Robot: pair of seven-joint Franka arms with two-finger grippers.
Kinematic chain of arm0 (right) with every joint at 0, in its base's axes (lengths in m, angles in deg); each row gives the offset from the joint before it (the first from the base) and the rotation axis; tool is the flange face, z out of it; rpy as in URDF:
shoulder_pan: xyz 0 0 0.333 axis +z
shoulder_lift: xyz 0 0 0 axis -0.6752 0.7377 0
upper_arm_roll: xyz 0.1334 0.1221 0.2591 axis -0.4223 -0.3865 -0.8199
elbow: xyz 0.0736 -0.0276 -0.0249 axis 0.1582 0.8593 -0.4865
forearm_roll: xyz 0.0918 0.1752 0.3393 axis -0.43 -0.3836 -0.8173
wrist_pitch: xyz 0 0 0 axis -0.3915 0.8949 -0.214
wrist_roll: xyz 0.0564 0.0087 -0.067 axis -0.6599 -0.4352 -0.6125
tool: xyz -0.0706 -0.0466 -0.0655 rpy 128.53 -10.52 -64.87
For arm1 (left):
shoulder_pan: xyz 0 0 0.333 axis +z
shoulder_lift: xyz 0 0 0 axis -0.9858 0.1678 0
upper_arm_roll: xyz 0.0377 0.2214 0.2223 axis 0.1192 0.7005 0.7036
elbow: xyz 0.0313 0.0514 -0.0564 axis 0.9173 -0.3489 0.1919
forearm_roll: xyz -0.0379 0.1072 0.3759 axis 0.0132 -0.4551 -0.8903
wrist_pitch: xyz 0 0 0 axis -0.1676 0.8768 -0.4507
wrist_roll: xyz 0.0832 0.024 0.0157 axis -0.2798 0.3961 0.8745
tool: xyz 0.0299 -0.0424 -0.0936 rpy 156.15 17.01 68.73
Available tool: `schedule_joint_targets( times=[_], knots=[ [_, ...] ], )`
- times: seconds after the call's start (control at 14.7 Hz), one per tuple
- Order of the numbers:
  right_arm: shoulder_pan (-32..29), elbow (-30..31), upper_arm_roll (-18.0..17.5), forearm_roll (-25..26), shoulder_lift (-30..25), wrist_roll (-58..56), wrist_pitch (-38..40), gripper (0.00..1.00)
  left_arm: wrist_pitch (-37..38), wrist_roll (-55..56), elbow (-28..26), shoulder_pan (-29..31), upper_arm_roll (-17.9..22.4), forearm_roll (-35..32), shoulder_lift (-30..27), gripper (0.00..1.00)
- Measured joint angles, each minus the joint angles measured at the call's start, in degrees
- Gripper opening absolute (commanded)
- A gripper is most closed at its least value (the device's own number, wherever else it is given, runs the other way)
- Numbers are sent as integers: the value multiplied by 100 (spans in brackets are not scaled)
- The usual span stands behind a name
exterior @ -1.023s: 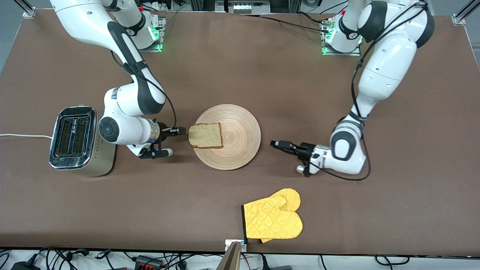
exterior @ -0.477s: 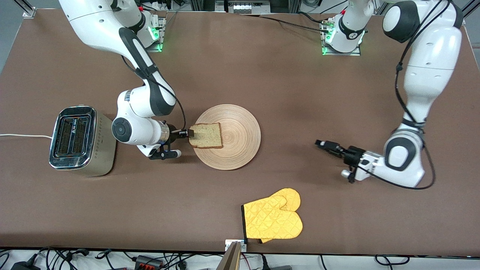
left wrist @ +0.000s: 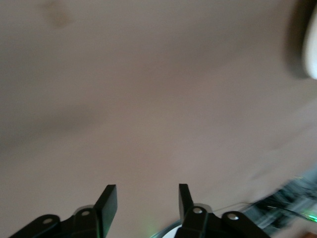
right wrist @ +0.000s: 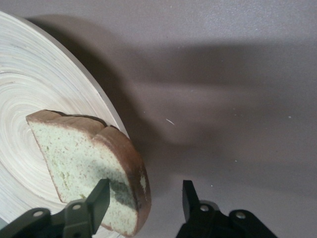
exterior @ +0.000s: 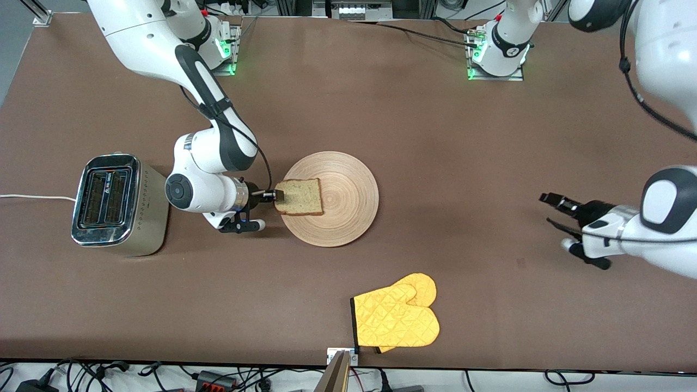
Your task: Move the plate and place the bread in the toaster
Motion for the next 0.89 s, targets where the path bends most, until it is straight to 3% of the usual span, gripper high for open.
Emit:
schedule_joint_targets(
  times=[0.14, 0.27, 0.61, 0.89],
  knots=[
    [19, -42, -1, -22, 25, 79, 0, 26, 151, 75, 10, -128, 9, -495, -517, 100],
    [53, -75, -2, -31, 27, 152, 3, 18, 194, 86, 6, -124, 44, -664, -854, 100],
    [87, -119, -1, -31, 27, 234, 10, 2, 52, 113, 4, -99, 65, -750, -1056, 100],
    [110, -331, 2, -29, 17, 234, 133, 0, 22, 596, -139, -103, 41, -696, -1462, 100]
  ],
)
